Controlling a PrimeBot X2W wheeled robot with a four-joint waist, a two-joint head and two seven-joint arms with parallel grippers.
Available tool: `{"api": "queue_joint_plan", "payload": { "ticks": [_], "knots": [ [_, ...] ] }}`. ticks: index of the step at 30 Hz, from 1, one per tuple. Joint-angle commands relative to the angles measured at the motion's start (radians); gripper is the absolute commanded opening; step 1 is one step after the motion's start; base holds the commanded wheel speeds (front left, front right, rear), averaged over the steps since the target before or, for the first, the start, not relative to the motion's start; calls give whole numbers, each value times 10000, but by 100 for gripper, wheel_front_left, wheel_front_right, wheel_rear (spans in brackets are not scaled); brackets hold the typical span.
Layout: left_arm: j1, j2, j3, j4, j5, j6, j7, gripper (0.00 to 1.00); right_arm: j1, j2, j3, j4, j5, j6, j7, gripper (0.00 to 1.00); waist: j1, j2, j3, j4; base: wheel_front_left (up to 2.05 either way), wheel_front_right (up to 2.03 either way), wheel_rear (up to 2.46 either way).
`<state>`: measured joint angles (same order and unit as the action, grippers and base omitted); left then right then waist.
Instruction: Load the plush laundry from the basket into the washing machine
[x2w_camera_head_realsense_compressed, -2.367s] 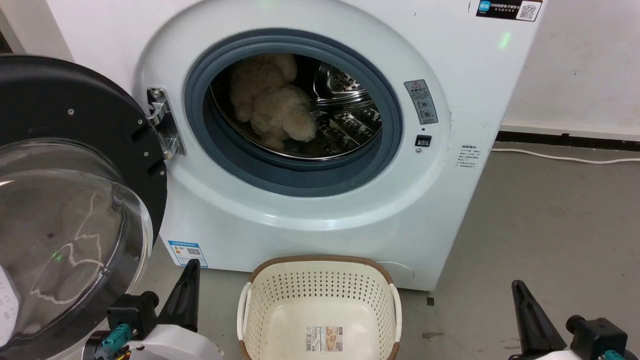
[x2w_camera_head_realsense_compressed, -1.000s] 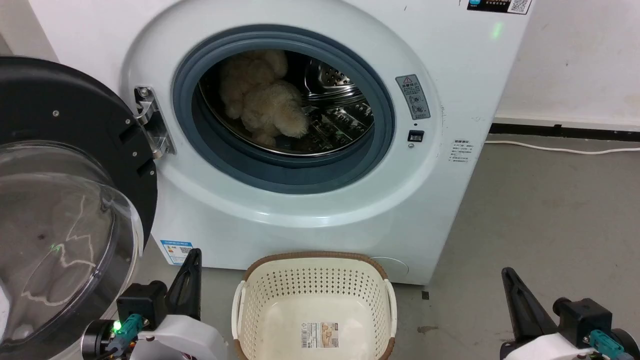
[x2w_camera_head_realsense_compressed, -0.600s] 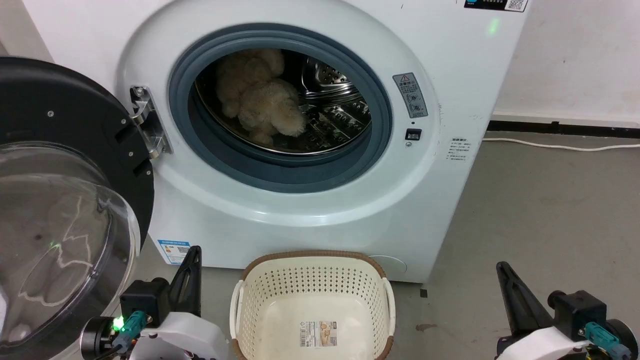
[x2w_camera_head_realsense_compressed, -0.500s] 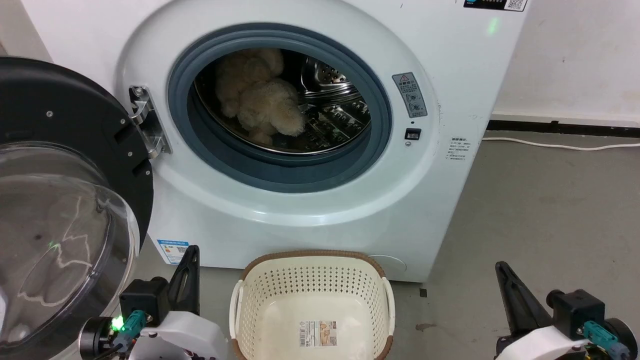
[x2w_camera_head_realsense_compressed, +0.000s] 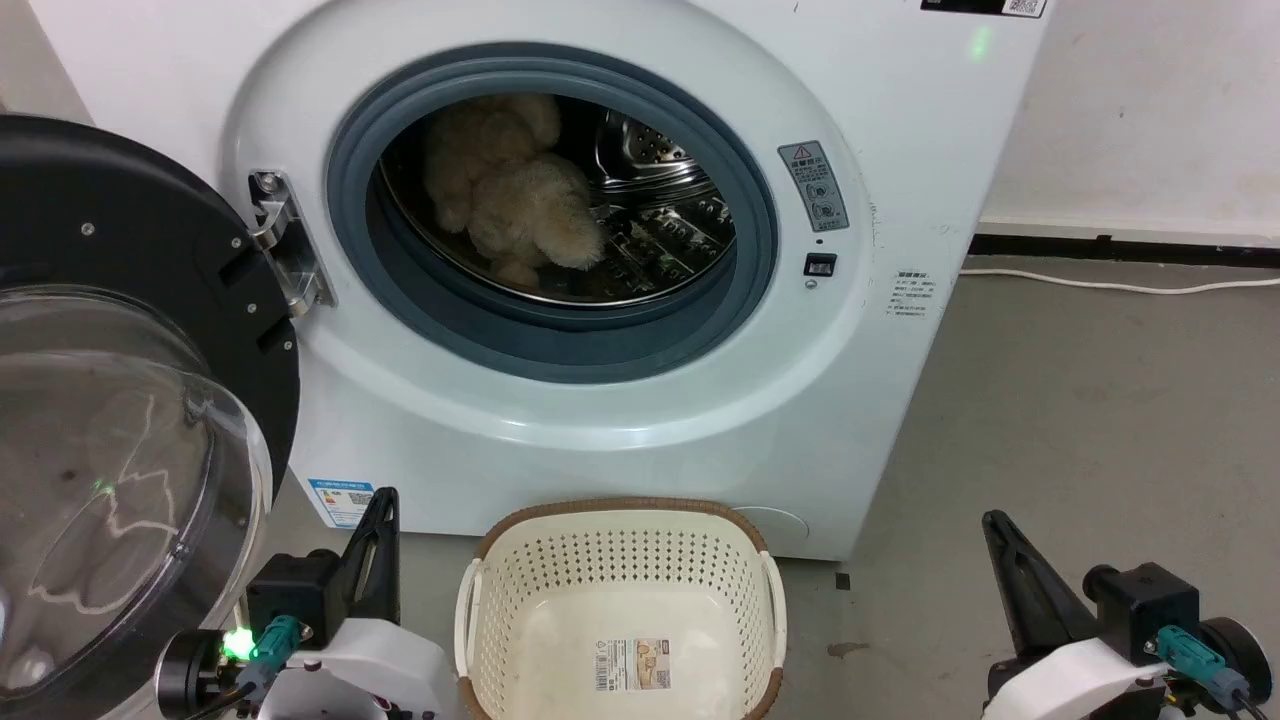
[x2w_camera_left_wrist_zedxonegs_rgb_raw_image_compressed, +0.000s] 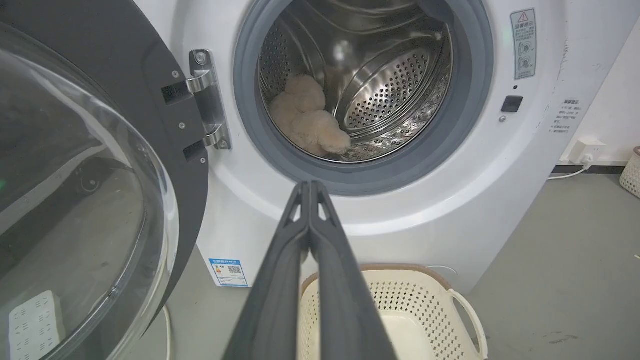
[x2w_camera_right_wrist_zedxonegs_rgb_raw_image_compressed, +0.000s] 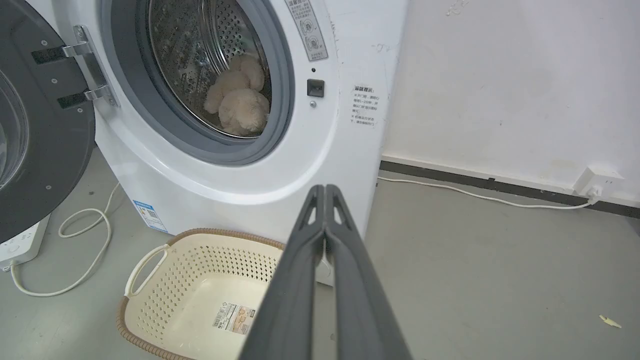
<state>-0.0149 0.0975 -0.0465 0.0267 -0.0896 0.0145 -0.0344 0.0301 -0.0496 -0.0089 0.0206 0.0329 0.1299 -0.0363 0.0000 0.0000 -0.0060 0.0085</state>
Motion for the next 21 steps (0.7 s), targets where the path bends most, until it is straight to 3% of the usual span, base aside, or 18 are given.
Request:
{"api": "queue_joint_plan", "payload": {
  "ticks": [1, 21],
  "knots": [
    [125, -104, 91, -75, 165, -48, 49, 0, -147, -6, 25, -75, -95, 7, 62, 0, 0, 0, 4, -6, 0, 0, 0],
    [149, -473, 465, -267, 896, -145, 344, 0, -301, -6, 89, -206, -329, 8, 363, 0, 0, 0, 60, -85, 0, 0, 0]
  ]
}}
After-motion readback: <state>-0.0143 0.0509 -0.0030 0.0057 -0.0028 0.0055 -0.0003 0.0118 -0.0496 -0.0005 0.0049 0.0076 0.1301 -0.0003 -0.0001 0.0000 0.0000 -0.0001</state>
